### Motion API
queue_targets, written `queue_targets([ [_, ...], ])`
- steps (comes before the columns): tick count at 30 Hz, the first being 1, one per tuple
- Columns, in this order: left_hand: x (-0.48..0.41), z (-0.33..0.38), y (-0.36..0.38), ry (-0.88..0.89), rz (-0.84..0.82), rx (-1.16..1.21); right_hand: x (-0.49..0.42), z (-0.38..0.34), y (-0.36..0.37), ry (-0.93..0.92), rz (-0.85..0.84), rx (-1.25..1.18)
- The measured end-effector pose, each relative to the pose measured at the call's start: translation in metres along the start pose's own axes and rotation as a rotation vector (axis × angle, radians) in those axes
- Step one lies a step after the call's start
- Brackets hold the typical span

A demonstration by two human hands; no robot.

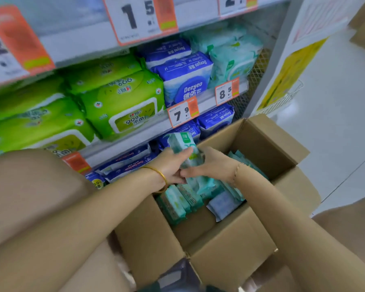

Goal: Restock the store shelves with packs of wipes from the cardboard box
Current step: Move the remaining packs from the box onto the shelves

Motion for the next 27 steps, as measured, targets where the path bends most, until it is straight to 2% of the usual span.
queue_targets([
  [2, 0.017, 0.008, -0.020, 0.055, 0.037, 0.015, 0.022, -0.025, -0.002, -0.091, -0.089, -0.178],
  [6, 0.065, 0.026, -0.058, 0.085, 0.011, 0.200, 0.049, -0.059, -0.018, -0.133, -0.112, -0.448],
  [10, 0.119, 0.055, -0.099, 0.194, 0.017, 0.279, 0.075, -0.116, -0.025, -0.269, -0.153, -0.480],
  [15, 0.179, 0.102, -0.161, 0.442, 0.051, 0.266, 0.105, -0.207, -0.045, -0.513, -0.120, -0.525],
  [21, 0.191, 0.163, -0.247, 0.688, 0.335, 0.286, 0.084, -0.323, -0.055, -0.661, 0.050, -0.562],
  [24, 0.173, 0.195, -0.288, 0.724, 0.522, 0.247, 0.055, -0.381, -0.053, -0.678, 0.122, -0.567],
  [27, 0.145, 0.220, -0.316, 0.711, 0.630, 0.125, 0.013, -0.422, -0.051, -0.694, 0.271, -0.536],
])
Point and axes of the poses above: each hand's wrist, its own x-axis away from the middle knuckle, its own y-axis out of the palm, z = x × y, the point moved 7 cm from there along -x, towards the middle knuckle, and after that the axes turned 12 degrees about z, right-handed, at the moved point
